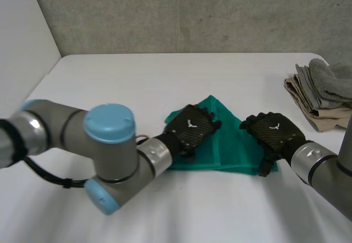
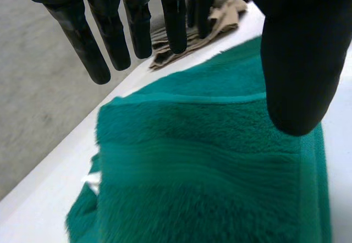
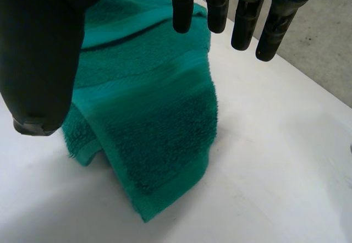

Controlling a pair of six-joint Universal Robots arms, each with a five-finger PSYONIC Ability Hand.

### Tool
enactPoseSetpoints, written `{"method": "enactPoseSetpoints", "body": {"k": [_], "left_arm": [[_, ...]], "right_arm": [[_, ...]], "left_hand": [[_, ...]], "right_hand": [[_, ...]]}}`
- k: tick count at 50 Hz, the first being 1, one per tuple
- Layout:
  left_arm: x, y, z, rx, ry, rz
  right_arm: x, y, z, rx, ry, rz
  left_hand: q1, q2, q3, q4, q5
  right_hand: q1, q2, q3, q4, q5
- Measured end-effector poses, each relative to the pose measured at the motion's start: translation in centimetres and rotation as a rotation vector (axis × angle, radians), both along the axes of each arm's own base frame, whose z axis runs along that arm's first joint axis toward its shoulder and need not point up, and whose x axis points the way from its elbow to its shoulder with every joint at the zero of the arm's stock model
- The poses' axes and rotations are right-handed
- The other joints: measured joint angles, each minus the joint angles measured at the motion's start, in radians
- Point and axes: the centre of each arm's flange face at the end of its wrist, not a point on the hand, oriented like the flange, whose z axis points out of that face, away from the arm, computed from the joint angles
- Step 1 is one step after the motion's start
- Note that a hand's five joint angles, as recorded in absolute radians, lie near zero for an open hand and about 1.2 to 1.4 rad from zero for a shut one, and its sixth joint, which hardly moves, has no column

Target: Fold the laundry.

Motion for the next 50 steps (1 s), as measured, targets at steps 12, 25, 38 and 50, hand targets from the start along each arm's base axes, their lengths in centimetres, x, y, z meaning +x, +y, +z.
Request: {"method": "enactPoseSetpoints", "body": {"k": [12, 25, 38, 50], "left_arm": [[-3.0, -1.4, -3.2, -0.114, -0.056, -0.029], [-3.3, -3.5, -2.3, -0.218, -0.070, 0.088], [-0.5, -4.0, 7.4, -0.318, 0.118, 0.312], [3.8, -4.2, 14.1, -0.229, 0.272, 0.400]], "right_arm": [[0.3, 0.1, -1.7, -0.017, 0.009, 0.014], [0.3, -0.2, -2.2, -0.011, 0.030, 0.009], [0.2, -1.0, -1.4, -0.009, -0.033, -0.034], [0.6, -2.2, -0.2, -0.009, -0.119, -0.067]], "left_hand": [[0.239, 0.219, 0.215, 0.217, 0.210], [0.761, 0.803, 0.798, 0.808, 0.750], [0.761, 0.804, 0.799, 0.808, 0.750], [0.761, 0.807, 0.804, 0.808, 0.750]], "right_hand": [[0.000, 0.000, 0.000, 0.000, 0.000], [0.000, 0.000, 0.000, 0.000, 0.000], [0.000, 0.000, 0.000, 0.000, 0.000], [0.000, 0.000, 0.000, 0.000, 0.000]]}}
